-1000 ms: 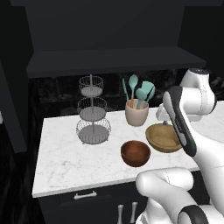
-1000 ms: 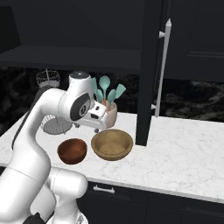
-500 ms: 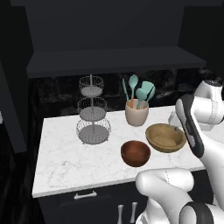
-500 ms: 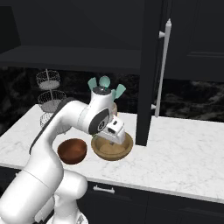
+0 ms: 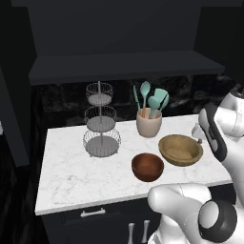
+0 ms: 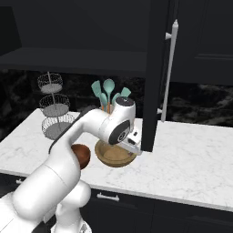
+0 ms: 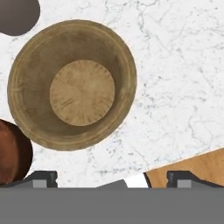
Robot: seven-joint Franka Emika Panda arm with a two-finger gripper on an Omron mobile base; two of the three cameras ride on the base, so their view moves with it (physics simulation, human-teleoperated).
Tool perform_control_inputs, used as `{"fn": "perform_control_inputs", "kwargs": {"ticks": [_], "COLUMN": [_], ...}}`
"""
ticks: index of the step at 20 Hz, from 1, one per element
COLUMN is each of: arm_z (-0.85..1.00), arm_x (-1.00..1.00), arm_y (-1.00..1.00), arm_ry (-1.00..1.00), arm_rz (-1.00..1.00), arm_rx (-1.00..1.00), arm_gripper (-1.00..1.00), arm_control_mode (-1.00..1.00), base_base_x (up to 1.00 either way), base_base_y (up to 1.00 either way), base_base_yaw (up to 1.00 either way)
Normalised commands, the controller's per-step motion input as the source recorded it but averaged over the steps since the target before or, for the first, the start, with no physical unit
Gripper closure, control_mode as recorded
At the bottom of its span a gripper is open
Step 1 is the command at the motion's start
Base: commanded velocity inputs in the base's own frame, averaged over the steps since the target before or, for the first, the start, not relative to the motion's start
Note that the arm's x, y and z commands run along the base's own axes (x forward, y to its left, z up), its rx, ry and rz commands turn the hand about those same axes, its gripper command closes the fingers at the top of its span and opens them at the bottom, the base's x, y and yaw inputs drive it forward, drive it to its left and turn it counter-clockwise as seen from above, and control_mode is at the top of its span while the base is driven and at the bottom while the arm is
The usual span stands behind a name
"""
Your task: Pick up the bowls on the counter and stack them on top of one another in the open cabinet. Place the smaller bowl on top of the larger bowl.
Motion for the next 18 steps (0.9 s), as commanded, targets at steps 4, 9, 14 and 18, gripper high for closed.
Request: {"fn": "perform_control_inputs", "kwargs": {"ticks": [4,9,14,18], "arm_z": [-0.17,-0.18,-0.23,-0.28], "arm_x": [0.05,0.07,0.23,0.37], "arm_y": [-0.26,-0.34,-0.10,0.00], "arm_ry": [0.00,0.00,0.00,0.00], "arm_rz": [0.00,0.00,0.00,0.00], "arm_rx": [0.00,0.01,0.01,0.05], "arm_gripper": [-1.00,-1.00,-1.00,-1.00], "arm_control_mode": [-1.00,-1.00,-1.00,-1.00], "base_base_x": [0.00,0.00,0.00,0.00], "base_base_y": [0.00,0.00,0.00,0.00], "base_base_yaw": [0.00,0.00,0.00,0.00]}}
